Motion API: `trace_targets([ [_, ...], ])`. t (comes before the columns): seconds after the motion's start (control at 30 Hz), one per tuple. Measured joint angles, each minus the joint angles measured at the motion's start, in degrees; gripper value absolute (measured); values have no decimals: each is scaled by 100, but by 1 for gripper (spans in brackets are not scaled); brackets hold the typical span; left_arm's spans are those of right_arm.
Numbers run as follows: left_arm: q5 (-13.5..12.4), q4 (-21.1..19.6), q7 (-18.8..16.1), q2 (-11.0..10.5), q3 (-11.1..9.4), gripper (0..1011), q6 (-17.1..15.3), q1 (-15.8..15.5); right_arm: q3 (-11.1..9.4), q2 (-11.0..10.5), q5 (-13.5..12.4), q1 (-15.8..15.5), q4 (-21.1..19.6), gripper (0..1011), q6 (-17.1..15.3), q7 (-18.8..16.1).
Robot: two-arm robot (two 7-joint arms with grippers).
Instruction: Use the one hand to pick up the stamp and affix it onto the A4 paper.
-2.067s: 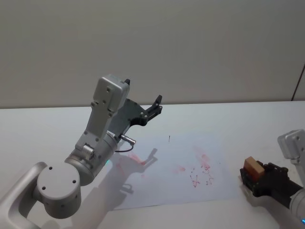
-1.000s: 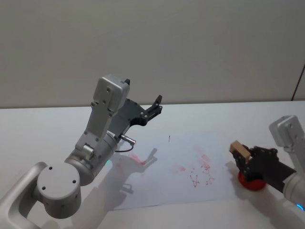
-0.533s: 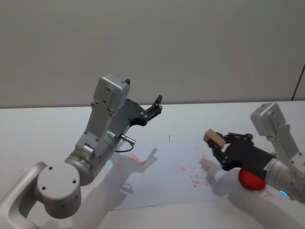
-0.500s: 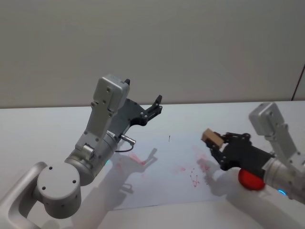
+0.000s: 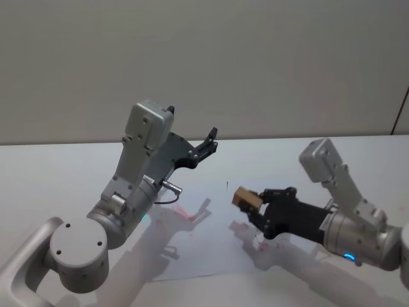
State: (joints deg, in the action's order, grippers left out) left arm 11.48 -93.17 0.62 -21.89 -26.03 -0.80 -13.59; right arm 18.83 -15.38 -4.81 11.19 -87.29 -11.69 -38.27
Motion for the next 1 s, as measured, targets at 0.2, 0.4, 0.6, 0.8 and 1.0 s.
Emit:
trace_targets([
  [0.2, 0, 0, 0, 0, 0, 1001, 0, 0, 85, 96, -23, 109, 194, 218, -253, -199],
  [0.4, 0, 0, 0, 0, 0, 1001, 0, 0, 180, 178, 52, 215, 380, 217, -574, -338],
  [0.6, 0, 0, 0, 0, 0, 1001, 0, 0, 256, 227, 215, 303, 507, 218, -858, -425],
  [0.8, 0, 0, 0, 0, 0, 1001, 0, 0, 320, 257, 381, 383, 605, 217, -1073, -511],
  [1.0, 0, 0, 0, 0, 0, 1001, 0, 0, 368, 274, 501, 445, 668, 217, -1223, -590],
])
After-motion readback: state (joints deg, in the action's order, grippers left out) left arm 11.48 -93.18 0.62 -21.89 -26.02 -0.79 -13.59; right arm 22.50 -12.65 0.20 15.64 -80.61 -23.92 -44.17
